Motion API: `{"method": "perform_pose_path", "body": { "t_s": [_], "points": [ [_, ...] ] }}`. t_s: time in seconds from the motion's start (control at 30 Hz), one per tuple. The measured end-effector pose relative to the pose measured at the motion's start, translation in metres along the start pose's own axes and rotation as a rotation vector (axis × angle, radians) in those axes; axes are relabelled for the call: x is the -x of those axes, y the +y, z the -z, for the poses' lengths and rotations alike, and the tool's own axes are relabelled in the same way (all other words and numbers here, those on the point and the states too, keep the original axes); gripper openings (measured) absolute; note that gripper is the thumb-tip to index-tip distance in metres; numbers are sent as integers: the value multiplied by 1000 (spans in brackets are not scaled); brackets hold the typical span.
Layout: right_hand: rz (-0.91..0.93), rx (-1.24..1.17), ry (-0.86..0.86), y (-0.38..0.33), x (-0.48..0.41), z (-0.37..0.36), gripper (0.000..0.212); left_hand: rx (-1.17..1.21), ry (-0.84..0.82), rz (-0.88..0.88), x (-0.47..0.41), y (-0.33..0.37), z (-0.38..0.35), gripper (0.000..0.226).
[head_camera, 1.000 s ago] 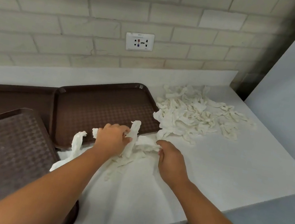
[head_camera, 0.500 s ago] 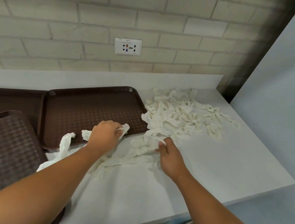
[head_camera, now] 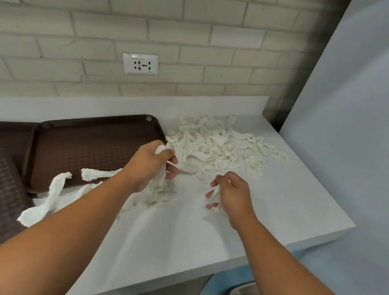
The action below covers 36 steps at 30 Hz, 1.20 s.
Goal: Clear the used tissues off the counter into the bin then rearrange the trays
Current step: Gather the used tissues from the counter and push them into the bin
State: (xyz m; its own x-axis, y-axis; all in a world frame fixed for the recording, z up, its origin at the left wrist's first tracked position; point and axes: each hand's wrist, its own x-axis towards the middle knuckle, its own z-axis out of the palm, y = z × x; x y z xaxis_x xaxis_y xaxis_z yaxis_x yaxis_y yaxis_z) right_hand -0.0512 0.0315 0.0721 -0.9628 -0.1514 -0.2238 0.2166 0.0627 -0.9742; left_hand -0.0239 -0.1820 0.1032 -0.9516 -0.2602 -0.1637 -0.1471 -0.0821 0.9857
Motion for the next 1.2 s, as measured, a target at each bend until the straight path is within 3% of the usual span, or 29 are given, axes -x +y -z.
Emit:
{"method": "perform_pose_path", "body": {
  "t_s": [0.17,0.27,0.4,0.5,0.6,0.8,1.2],
  "points": [
    [6,-67,13,-8,15,56,20,-204,-93,-17,7,-6,-63,15],
    [33,25,32,-4,27,99,14,-257,-174,-30,18,-13,-112,16],
    [50,107,115,13,41,164,18,-279,-282,18,38,-25,-184,52],
    [100,275,174,30,52,211,22,-316,-326,70,52,-42,-236,59],
    [67,362,259,47,63,256,54,-377,-380,88,63,-61,-286,59],
    [-54,227,344,79,83,312,50,-488,-447,34,74,-104,-345,53],
    [-224,295,529,160,96,356,48,-823,-701,68,71,-210,-399,50]
  ]
}}
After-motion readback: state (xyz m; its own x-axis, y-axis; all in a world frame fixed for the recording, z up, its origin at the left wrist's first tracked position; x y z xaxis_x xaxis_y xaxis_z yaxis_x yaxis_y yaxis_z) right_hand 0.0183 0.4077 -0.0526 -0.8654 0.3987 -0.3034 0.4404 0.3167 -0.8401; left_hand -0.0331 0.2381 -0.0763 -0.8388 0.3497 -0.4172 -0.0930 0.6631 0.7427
